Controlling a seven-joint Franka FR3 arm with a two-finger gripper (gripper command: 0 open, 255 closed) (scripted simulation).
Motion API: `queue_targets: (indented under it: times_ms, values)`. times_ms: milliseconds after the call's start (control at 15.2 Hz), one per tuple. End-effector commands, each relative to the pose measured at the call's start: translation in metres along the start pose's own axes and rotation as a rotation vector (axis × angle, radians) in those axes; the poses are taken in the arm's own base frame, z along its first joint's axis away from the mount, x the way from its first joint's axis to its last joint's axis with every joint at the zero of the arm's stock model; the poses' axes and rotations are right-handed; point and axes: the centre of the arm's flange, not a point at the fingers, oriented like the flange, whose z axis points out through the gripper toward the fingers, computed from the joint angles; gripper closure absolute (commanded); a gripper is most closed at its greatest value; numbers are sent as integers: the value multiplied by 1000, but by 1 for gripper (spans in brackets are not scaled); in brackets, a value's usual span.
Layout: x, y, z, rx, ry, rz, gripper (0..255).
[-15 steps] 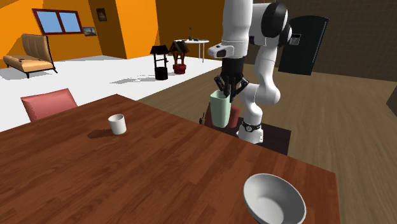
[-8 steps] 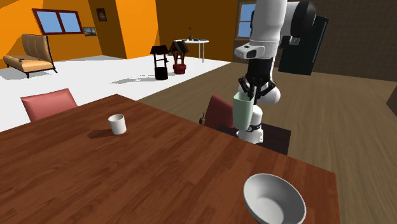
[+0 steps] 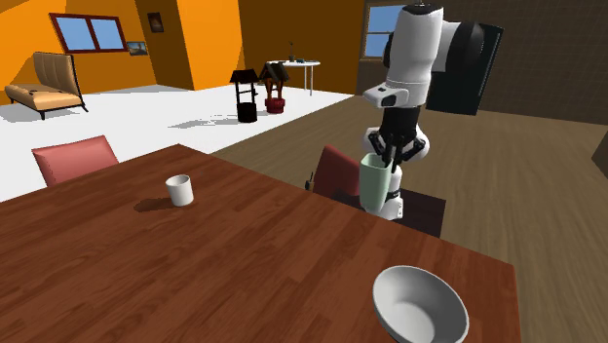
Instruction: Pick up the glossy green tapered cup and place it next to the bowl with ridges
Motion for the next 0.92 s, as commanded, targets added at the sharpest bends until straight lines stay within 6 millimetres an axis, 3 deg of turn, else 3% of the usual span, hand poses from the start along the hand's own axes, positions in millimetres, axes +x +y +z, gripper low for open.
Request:
queue_targets:
  times_ms: [0,858]
  values:
    - [1,0,12,0,1,0,255]
    - [5,-2,81,0,1,0,255]
